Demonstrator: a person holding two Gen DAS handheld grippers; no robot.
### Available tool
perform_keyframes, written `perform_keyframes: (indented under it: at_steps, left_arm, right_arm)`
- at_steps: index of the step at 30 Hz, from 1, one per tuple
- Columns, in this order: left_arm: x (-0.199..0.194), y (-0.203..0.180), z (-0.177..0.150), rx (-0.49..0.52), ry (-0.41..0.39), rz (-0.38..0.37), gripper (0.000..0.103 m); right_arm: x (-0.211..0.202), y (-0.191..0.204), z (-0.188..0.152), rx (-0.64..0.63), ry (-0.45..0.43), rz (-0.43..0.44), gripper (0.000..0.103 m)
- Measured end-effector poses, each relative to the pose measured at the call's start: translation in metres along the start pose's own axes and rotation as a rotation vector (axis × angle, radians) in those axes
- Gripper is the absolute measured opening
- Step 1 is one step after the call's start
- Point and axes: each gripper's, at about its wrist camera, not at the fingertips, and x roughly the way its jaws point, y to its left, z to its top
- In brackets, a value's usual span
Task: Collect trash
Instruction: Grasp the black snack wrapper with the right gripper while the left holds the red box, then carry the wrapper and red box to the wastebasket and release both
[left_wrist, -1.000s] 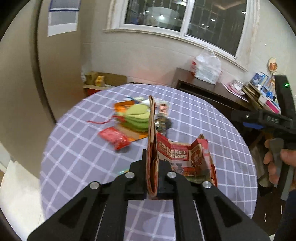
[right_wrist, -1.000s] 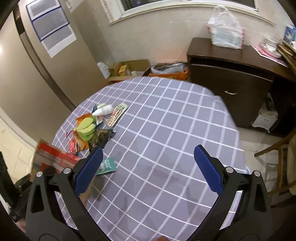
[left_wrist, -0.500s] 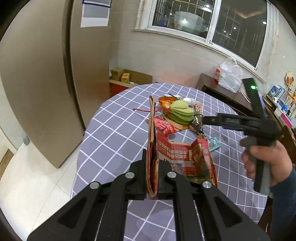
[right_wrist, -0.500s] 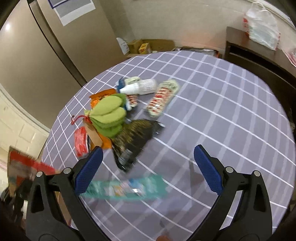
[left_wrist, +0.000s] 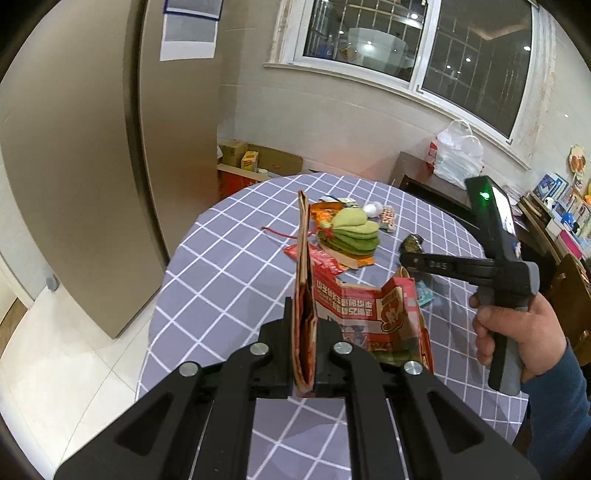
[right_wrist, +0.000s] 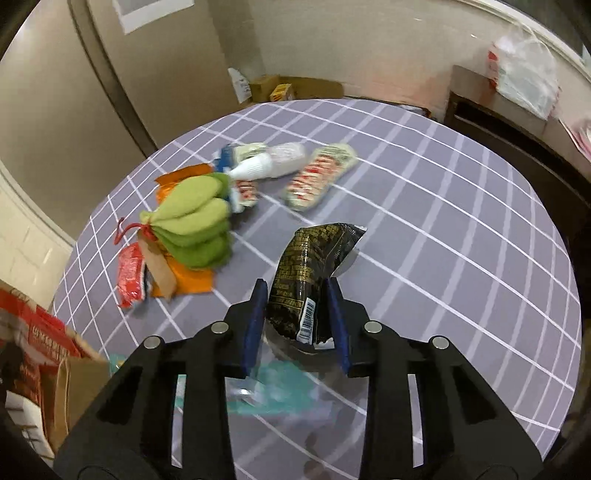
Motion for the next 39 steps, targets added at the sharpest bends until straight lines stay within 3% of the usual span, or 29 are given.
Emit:
perform_keyframes:
  at_steps: [7, 16, 30, 39]
  left_arm:
    - [0.001, -0.033, 0.012, 0.058, -0.015, -0.031, 0.005]
    - [0.011, -0.098, 0.027, 0.164, -0.021, -0.105, 0.005]
    - [0.026, -0.242, 0.034, 0.370, -0.021, -0.277, 0.005]
    - [0.048, -0.336, 0.017, 0.509, 0.034, -0.394, 0.005]
  right_arm:
    - [-0.050, -0.047, -0.007, 0.081, -0.090, 0.091, 0.032]
    - [-0.121, -0.100, -0.013, 0.147, -0.221, 0.124, 0.032]
    - [-0.194, -0.233, -0.058, 0.355, -0.345, 0.017, 0.032]
    - [-0.222, -0.329, -0.116, 0.523, -0.365, -0.090, 0.032]
